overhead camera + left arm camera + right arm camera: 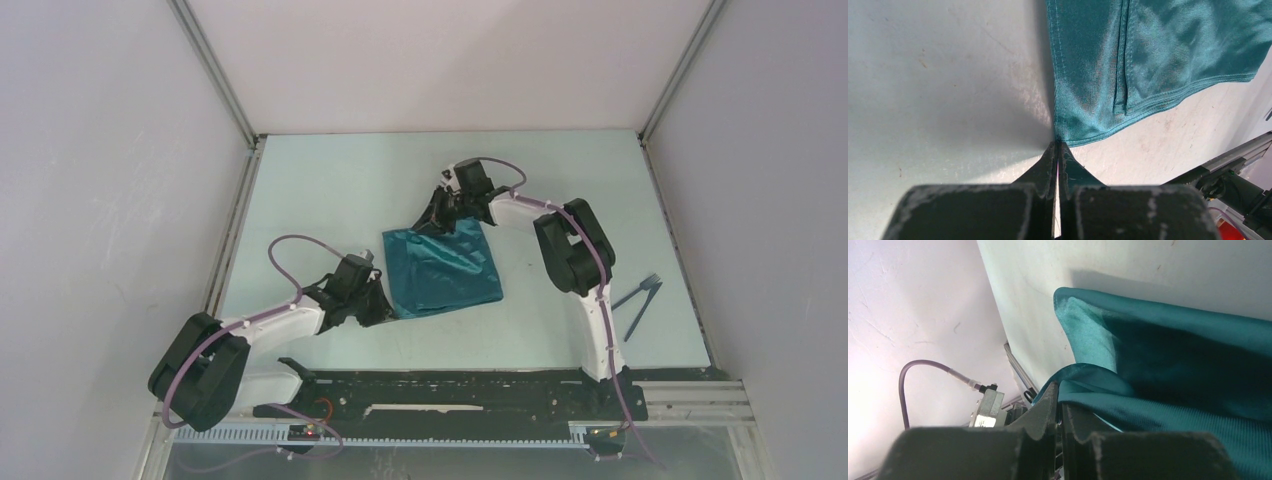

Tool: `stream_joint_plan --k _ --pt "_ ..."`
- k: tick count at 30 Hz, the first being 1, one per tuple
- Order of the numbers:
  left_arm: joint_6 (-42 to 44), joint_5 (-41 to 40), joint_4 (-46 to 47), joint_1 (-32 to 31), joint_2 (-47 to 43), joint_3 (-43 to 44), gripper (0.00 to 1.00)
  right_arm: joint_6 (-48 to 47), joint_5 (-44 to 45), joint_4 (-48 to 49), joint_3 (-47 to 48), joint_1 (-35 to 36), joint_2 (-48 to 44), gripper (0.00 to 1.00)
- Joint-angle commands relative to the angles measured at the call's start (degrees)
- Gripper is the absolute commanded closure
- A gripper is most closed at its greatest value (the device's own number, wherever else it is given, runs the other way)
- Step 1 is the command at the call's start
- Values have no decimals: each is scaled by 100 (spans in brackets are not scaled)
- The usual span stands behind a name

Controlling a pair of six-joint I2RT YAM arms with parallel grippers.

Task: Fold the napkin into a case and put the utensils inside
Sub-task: Fold the rectangle-folded napkin at the center of the board.

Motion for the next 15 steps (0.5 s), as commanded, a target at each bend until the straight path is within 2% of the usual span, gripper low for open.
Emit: stream_joint_plan --k 1,2,4,6,9,13,15 --pt "13 -104 -27 -52 -88 -125 100 146 -278 188 168 101 4 92" --pt "18 -102 -27 -57 -90 -125 100 117 -288 195 141 123 -43 91" --pt "5 -104 -29 -57 -89 -137 100 41 -299 196 122 169 -78 82" --pt "-7 -104 -4 -61 -83 -142 100 -43 -388 59 292 221 51 79" --pt "1 -112 1 -69 -73 -113 100 -5 -509 -24 527 295 277 84" --pt "-16 -130 -9 -80 -104 -113 100 238 -573 252 525 367 260 97" --pt "-25 -148 -19 -82 -125 -137 100 354 -543 389 501 373 198 98"
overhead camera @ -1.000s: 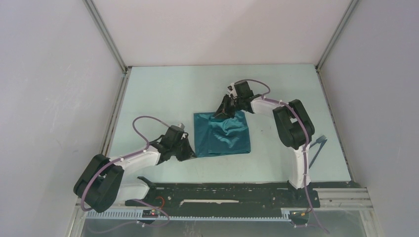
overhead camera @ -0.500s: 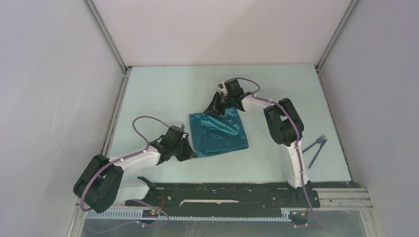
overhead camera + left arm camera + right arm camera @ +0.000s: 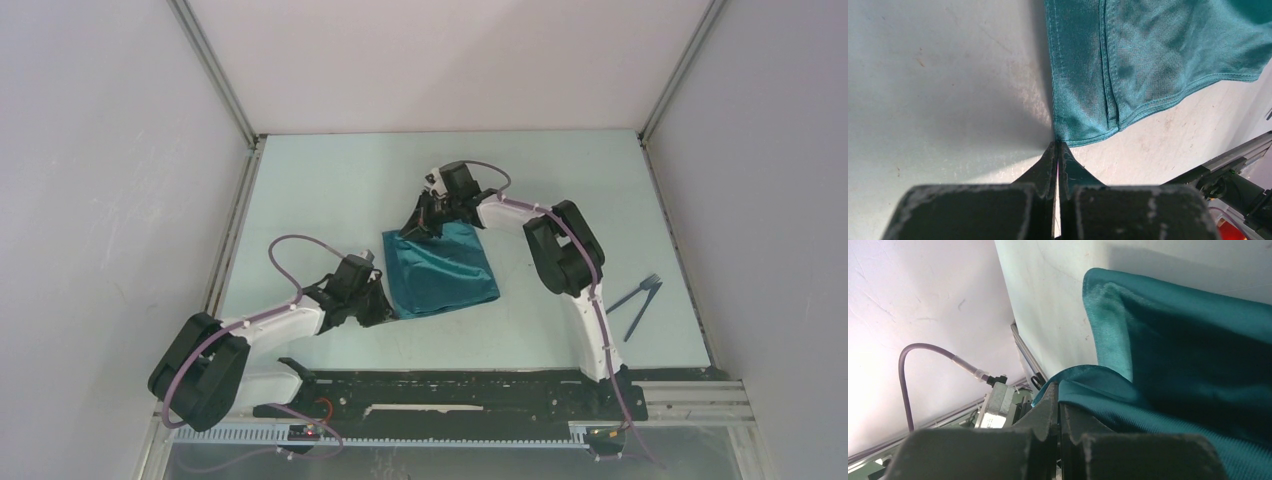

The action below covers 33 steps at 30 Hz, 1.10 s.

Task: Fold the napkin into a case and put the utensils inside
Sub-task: Fold the rectangle-folded napkin at the center of the board.

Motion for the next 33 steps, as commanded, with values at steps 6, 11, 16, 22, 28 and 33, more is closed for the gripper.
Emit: stream_joint_plan --k 6,11,16,22,28,33 --pt "-14 -134 -21 -65 -81 -122 100 501 -147 407 249 96 91 100" --pt "-23 -146 -21 -64 -98 -137 100 815 -152 777 256 154 172 100" --pt "-32 -140 -21 -75 -116 -134 100 995 -123 870 357 182 382 100" --pt "-23 -154 -21 -78 -111 -116 100 1068 9 875 315 252 410 100" --pt "-18 -137 -34 -83 -120 -101 100 1136 170 829 468 254 562 89" --pt "48 -174 -218 -82 -229 -4 99 371 330 -227 881 254 463 52"
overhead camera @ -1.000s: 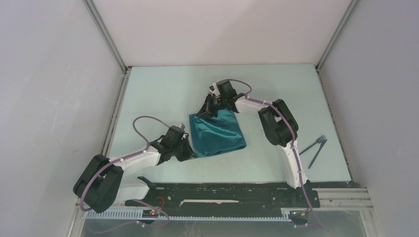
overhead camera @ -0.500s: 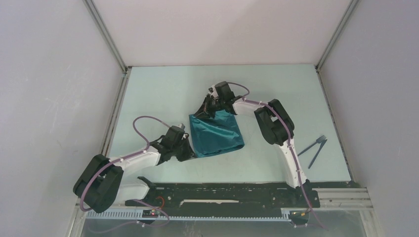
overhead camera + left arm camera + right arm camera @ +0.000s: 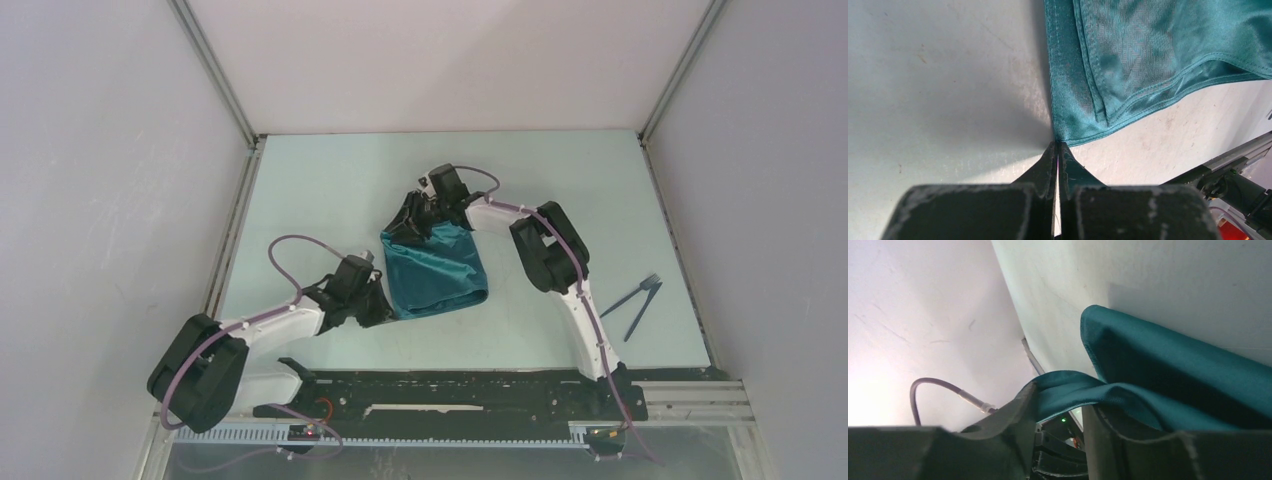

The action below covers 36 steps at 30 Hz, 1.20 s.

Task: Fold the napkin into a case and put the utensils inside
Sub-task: Fold the rectangle-folded napkin at the center of the board, then smooth out the square-folded napkin at the center of the board.

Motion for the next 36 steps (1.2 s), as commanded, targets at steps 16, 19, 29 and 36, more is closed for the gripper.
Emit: stream_joint_plan --k 16,19,29,36 --pt "1 280 -1045 -57 -1096 300 55 -4462 213 -3867 -829 -471 -2960 17" --pt "36 241 -1194 -58 -1271 301 50 -4407 103 -3710 -606 -475 -2775 16" --pt "811 -241 -1914 -56 -1618 1550 19 -4340 1163 -3816 -1877 -987 -3668 13" --pt "1194 -115 -1857 516 -173 2973 13 -4218 1326 -3554 -4050 -1404 -5115 14"
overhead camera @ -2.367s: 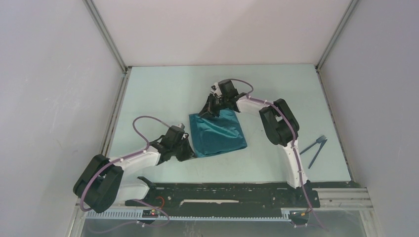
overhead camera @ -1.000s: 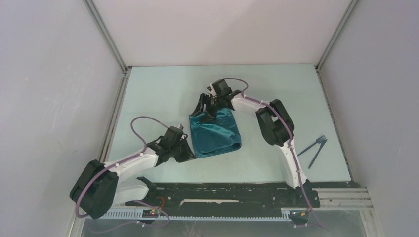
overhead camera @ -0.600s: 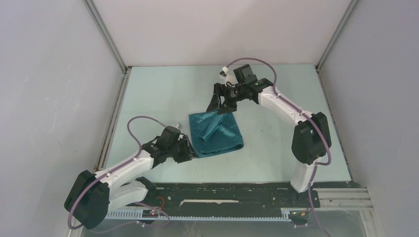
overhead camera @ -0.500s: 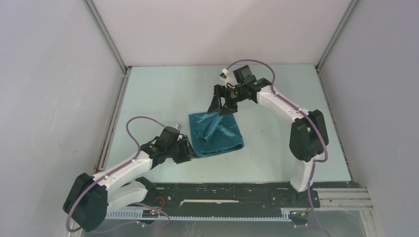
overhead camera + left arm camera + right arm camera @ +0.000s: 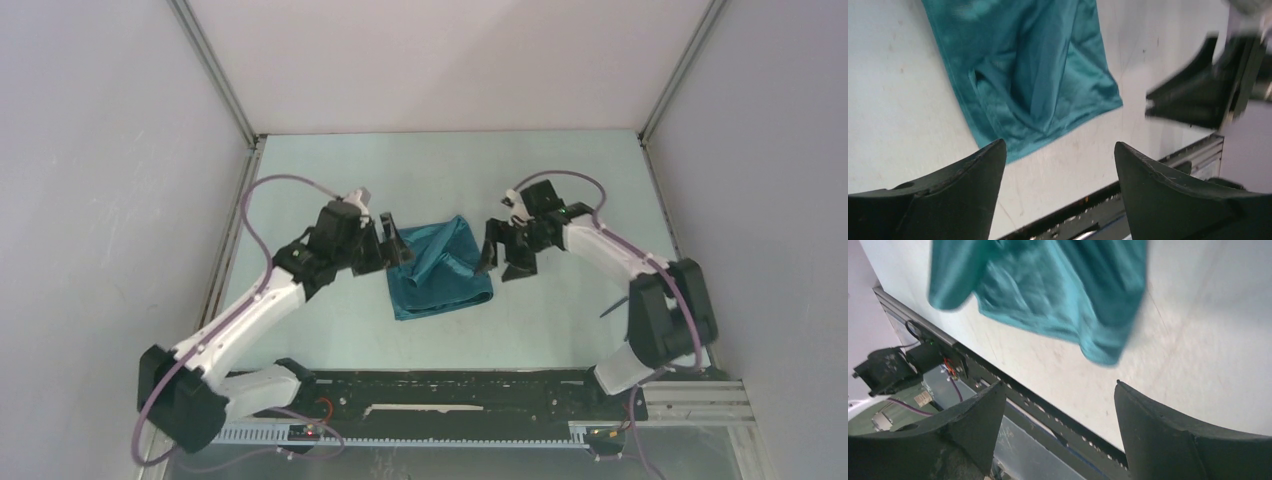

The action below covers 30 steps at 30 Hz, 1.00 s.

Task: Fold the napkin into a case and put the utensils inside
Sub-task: Smooth out the square-folded napkin at the center of the board.

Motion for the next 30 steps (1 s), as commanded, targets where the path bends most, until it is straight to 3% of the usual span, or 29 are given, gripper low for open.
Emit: stream_joint_plan --k 1,4,7,16,22,27,30 --pt "347 342 231 429 948 694 13 180 -68 445 -1094 -206 -940 14" --pt "650 1111 111 400 1978 1408 5 445 -301 1014 -1577 -220 -993 14" --pt "1112 732 -543 150 2530 1954 2 623 -396 1555 -1811 -251 -860 12" --pt "1575 -876 -1011 -591 2624 1608 8 1046 -488 2187 -1824 -318 -75 15" --pt "1678 -1033 -1204 -593 2974 1909 20 1110 -446 2317 -1826 -319 222 23" --pt "1667 -525 -1190 -602 2934 1841 15 1129 -457 2411 -1829 -349 375 26" --pt "1649 -565 -1130 -615 2835 1720 19 1162 -522 2497 -1822 -375 428 30"
